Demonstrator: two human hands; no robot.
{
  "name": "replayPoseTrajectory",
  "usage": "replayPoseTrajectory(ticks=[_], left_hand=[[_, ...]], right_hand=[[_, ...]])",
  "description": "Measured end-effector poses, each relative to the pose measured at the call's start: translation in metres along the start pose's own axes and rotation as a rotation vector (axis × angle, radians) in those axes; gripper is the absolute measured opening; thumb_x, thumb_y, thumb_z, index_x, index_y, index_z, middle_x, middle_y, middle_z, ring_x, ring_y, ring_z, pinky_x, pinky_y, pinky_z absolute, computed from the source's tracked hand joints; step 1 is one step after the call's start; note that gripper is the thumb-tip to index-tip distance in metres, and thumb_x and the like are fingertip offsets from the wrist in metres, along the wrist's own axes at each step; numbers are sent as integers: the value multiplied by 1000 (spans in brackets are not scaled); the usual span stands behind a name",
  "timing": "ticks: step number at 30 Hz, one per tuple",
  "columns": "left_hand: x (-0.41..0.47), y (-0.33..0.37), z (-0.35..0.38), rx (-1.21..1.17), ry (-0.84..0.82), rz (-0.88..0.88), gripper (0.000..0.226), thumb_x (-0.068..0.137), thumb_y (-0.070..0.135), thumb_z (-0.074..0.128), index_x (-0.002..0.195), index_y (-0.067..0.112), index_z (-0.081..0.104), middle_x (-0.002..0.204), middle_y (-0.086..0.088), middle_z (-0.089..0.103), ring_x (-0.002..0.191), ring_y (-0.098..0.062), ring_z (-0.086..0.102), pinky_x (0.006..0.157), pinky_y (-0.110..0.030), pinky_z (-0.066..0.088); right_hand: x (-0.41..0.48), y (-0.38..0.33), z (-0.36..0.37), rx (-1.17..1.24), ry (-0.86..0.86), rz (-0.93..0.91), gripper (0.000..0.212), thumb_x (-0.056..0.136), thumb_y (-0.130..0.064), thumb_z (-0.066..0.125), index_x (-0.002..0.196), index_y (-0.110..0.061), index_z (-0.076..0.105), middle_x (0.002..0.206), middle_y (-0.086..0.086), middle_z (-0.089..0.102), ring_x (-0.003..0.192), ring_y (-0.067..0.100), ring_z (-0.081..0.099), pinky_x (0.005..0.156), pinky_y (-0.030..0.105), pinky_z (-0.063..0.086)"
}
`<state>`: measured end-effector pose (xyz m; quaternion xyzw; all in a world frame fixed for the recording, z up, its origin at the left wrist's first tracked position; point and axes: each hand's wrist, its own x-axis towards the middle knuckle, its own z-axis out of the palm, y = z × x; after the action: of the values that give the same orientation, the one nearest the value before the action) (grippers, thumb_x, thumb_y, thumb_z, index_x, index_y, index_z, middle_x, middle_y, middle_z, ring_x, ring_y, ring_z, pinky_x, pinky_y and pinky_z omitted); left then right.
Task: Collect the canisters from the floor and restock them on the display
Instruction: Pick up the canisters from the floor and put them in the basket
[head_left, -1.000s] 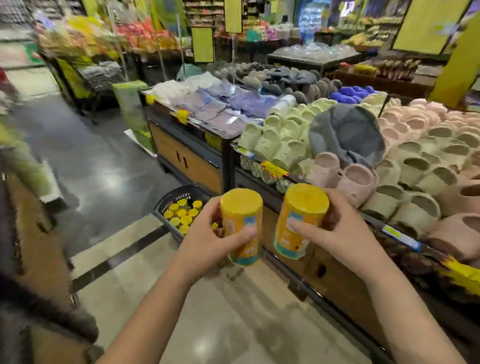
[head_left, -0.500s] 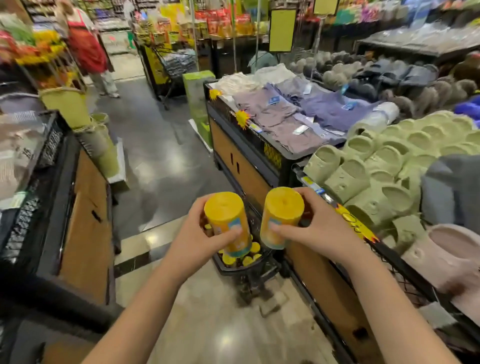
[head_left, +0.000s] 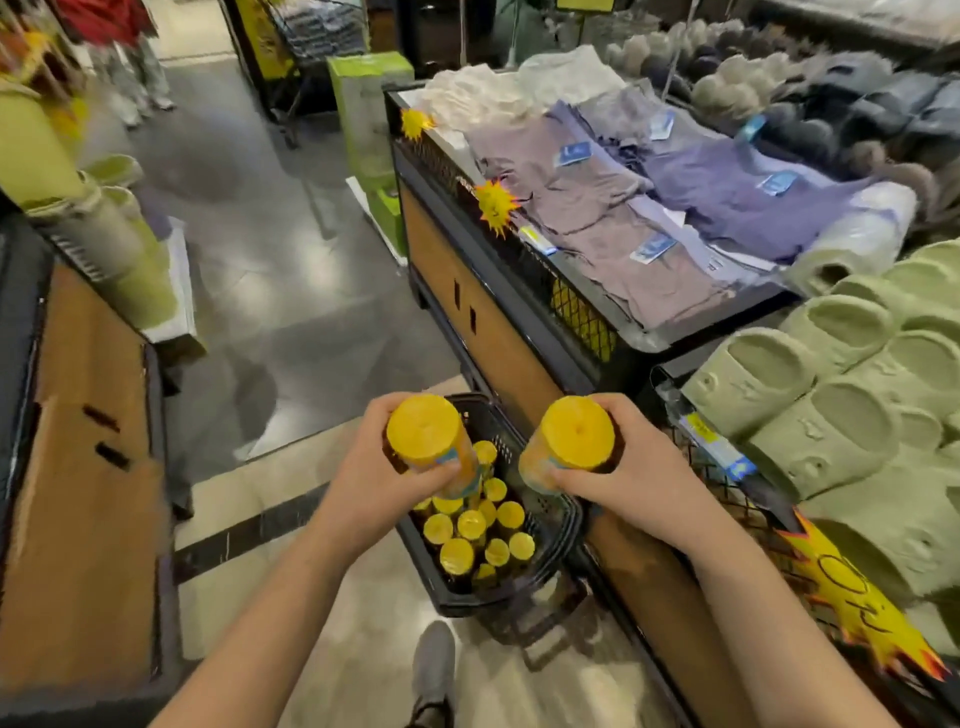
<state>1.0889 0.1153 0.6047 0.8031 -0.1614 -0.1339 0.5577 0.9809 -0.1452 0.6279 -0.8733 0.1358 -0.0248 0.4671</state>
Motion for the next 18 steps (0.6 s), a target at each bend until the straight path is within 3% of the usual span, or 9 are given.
replayPoseTrajectory(ticks=[4,7,10,14,18], left_hand=[[62,-39,-3,56,-43,-35,70,71,32,92,123,43,47,114,21,59,103,6,60,78,-16,53],[102,-72,2,93,-44,-78,74,69,39,92,126,42,45,122,14,55,109,-4,59,87,-27,54],[140,-115,10,92,-26,-126,74,71,35,91,129,42,46,122,17,55,109,-2,60,91,-31,54],[180,-183,28,131,-4,-179,77,72,34,90,131,47,43,122,24,53,110,1,58,91,-26,52],[207,-250,59,125,-6,-184,76,71,30,91,129,46,45,121,23,55,109,0,60,86,-23,52]], right_hand=[[60,25,24,-52,16,21,67,70,-44,90,123,-44,49,120,-26,51,109,-12,50,83,12,40],[98,49,41,-58,2,44,70,71,-43,91,126,-45,49,124,-24,48,115,-10,47,86,6,39],[133,81,64,-64,-2,62,72,70,-42,92,127,-47,49,125,-29,49,118,-12,46,88,3,38],[179,145,101,-62,-17,80,71,72,-42,89,131,-42,51,127,-24,53,119,-5,51,92,15,46],[212,221,145,-71,-27,126,71,73,-40,88,133,-43,49,127,-26,49,115,-7,48,91,18,43]])
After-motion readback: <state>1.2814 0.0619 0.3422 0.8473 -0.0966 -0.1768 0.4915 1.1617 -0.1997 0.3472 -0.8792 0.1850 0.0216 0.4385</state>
